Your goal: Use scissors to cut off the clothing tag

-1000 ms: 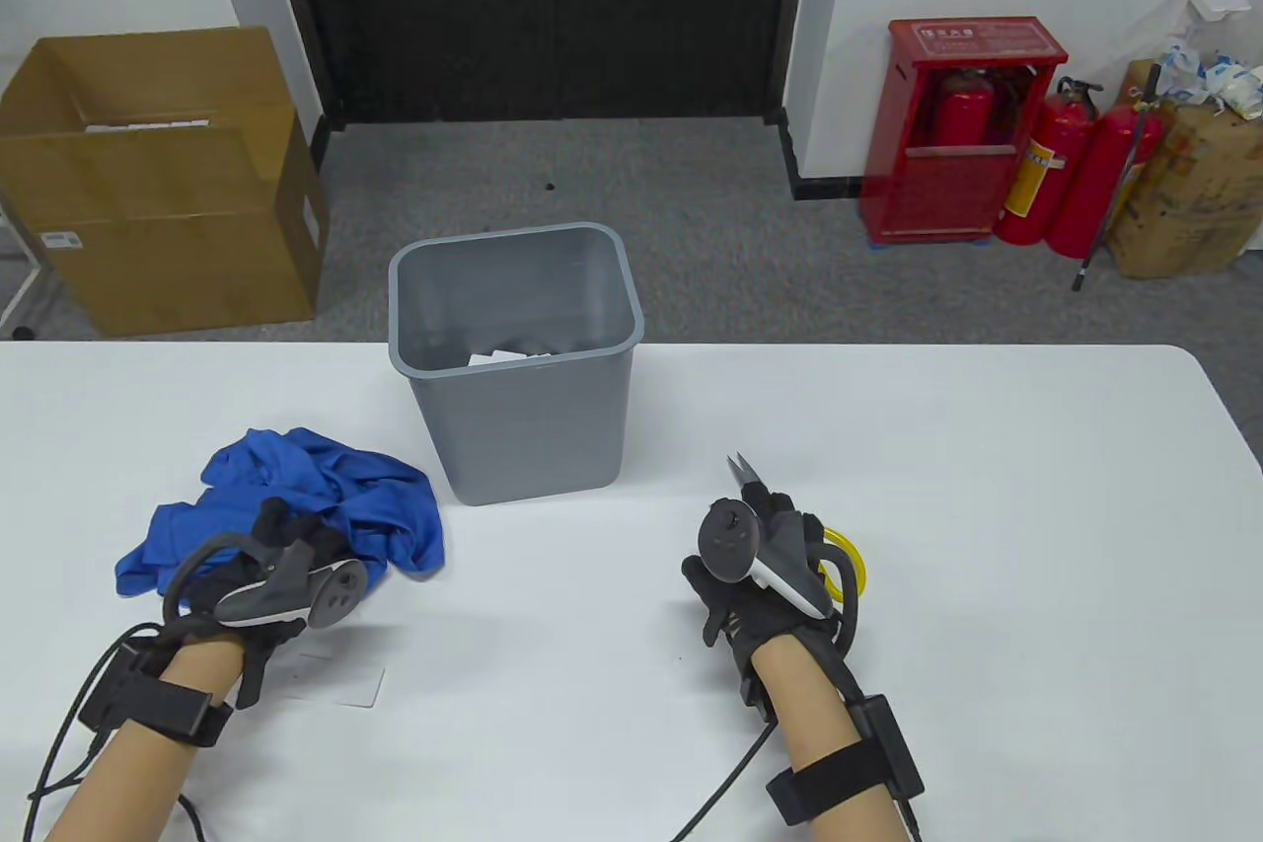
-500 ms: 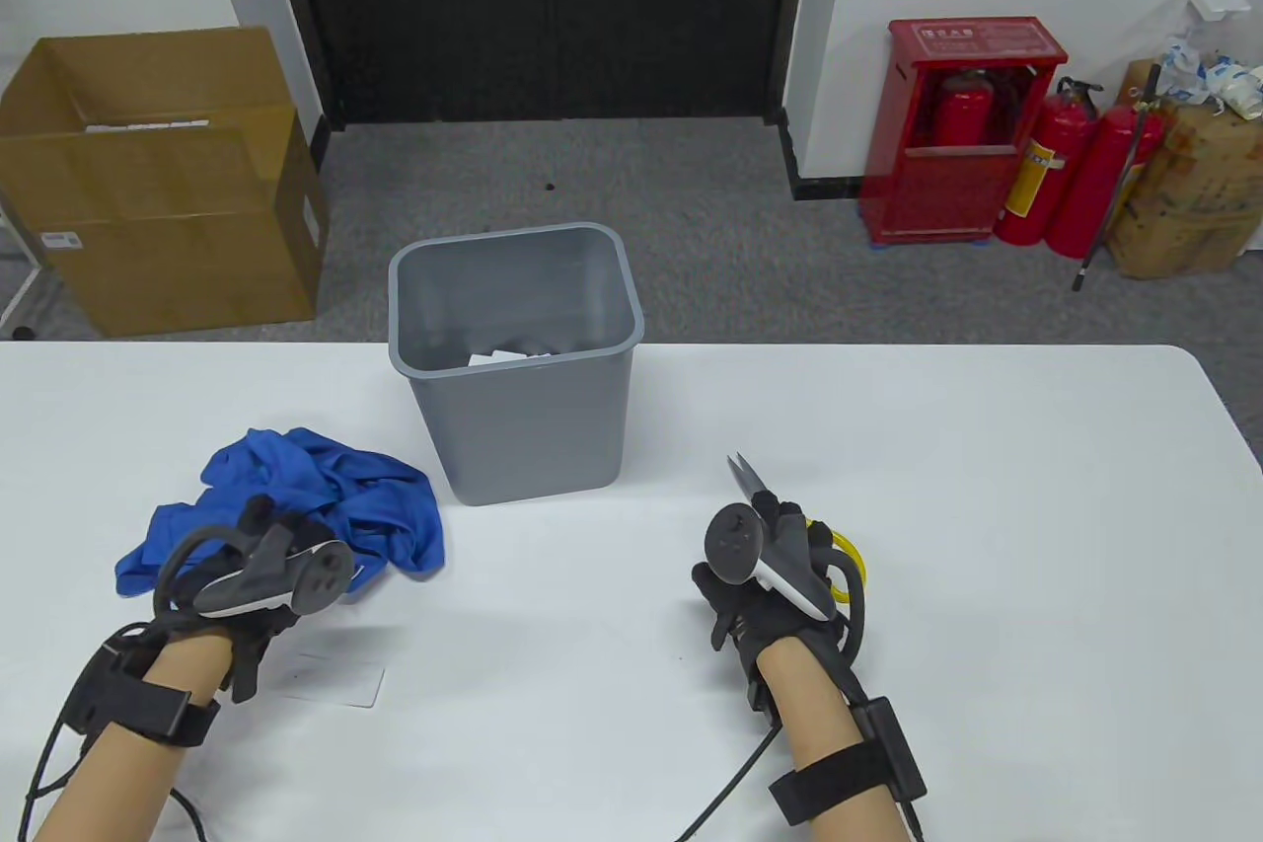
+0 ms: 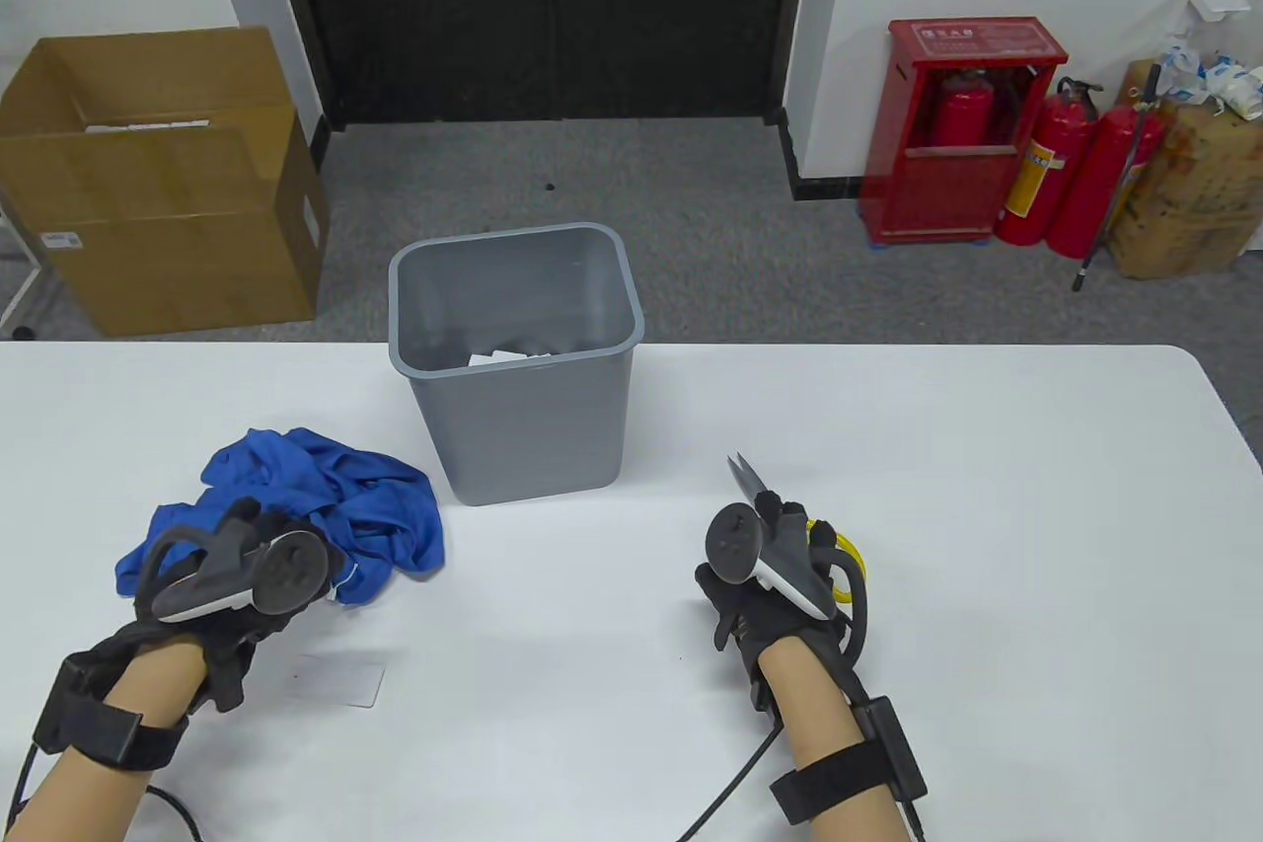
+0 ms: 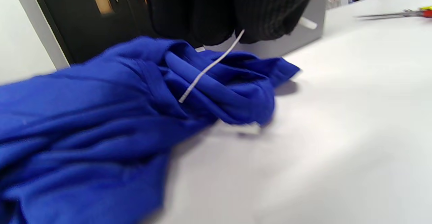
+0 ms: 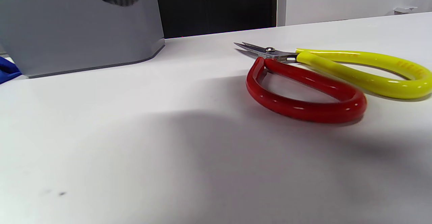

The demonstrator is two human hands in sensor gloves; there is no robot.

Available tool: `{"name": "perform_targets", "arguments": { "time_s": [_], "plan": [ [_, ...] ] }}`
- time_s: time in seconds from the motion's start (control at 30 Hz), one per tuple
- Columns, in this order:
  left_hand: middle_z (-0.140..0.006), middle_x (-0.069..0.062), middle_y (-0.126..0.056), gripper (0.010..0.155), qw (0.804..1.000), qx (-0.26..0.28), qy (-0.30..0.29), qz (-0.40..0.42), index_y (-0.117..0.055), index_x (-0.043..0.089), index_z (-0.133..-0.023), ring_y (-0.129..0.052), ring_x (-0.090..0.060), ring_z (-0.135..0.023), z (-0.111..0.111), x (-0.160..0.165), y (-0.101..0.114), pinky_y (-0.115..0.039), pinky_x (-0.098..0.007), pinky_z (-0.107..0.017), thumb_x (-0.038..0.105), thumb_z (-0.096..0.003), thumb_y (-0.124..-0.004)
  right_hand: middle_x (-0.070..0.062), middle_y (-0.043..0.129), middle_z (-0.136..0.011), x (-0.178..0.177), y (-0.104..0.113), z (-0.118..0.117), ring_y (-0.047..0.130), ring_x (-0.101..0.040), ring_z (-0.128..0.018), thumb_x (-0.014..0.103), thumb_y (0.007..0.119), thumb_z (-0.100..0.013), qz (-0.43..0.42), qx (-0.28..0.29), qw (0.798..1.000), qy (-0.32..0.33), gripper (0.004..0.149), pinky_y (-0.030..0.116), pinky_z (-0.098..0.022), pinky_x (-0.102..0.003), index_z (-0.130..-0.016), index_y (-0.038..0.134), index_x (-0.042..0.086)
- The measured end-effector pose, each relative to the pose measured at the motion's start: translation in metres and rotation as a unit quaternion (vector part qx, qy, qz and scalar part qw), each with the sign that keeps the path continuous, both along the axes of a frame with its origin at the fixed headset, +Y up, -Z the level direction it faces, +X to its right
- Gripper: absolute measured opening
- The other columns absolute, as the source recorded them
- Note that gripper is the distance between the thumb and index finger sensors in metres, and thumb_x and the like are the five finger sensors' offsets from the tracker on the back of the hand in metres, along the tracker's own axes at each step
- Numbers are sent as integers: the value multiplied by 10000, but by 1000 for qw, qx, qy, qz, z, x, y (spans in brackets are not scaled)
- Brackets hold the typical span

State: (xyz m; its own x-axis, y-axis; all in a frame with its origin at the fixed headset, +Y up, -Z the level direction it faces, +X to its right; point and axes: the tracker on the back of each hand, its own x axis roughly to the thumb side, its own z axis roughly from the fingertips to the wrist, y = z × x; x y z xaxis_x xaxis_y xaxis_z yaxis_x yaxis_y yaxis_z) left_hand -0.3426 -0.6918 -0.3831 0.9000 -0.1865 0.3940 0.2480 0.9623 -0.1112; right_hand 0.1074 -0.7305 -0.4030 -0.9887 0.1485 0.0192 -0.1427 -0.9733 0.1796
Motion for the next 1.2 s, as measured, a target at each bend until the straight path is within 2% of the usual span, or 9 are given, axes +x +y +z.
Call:
{"name": "perform_targets", "arguments": {
  "time_s": [0.03,0.1,0.3,0.43,0.63,0.87,1.03,1.2],
  "plan": [
    [-1024,114,-809,396,1000,-28,-2,-2,-778,395,-942,-811,-202,-1027,3,3,-4,-489,-654,-833,434,-553,-836,-215,233,-1126,0,0,0,290,-530,-1013,551,609,-448,-1,0,1000,-2,769,230,-657,-726,-1054,372,142],
    [-1023,114,-814,394,999,-50,-18,-10,-787,396,-936,-817,-204,-1024,8,8,-10,-492,-652,-831,436,-547,-843,-215,232,-1126,1,0,0,288,-530,-1013,550,609,-447,-3,-2,1000,-4,767,228,-657,-726,-1053,373,143],
    [-1022,108,-817,397,995,-76,-49,-44,-791,395,-934,-821,-205,-1022,25,22,-37,-496,-651,-828,441,-543,-849,-214,232,-1126,4,1,0,288,-529,-1014,551,608,-447,-3,-5,1000,-7,767,227,-656,-726,-1053,375,143],
    [-1027,104,-810,432,994,-55,-47,-86,-767,388,-961,-819,-209,-1022,32,28,-46,-499,-646,-827,456,-541,-845,-215,232,-1126,5,1,1,287,-530,-1013,551,608,-447,-2,-6,1000,-9,768,225,-656,-727,-1054,374,143],
    [-1052,95,-783,507,994,-52,-29,-95,-717,381,-1013,-796,-216,-1040,37,30,-43,-492,-645,-830,474,-532,-848,-215,232,-1126,4,1,0,290,-530,-1013,552,607,-449,1,-8,1000,-5,767,226,-655,-727,-1054,374,142],
    [-998,105,-821,431,995,-21,-9,-100,-752,378,-960,-832,-207,-994,41,33,-42,-509,-639,-824,448,-545,-848,-216,233,-1125,2,1,0,294,-531,-1011,555,603,-450,6,-10,1000,4,766,230,-653,-726,-1053,374,142],
    [-975,109,-837,408,994,-22,6,-105,-762,379,-944,-852,-201,-970,43,39,-59,-525,-637,-818,444,-551,-850,-218,234,-1124,0,0,0,295,-531,-1011,555,603,-450,10,-11,1000,10,767,233,-652,-726,-1054,374,142],
    [-934,95,-884,396,991,16,4,-130,-794,349,-931,-910,-197,-916,51,48,-68,-574,-626,-802,436,-550,-858,-218,235,-1124,-1,0,0,297,-532,-1010,555,602,-450,11,-11,1000,13,766,233,-652,-726,-1054,375,141]
  ]
}}
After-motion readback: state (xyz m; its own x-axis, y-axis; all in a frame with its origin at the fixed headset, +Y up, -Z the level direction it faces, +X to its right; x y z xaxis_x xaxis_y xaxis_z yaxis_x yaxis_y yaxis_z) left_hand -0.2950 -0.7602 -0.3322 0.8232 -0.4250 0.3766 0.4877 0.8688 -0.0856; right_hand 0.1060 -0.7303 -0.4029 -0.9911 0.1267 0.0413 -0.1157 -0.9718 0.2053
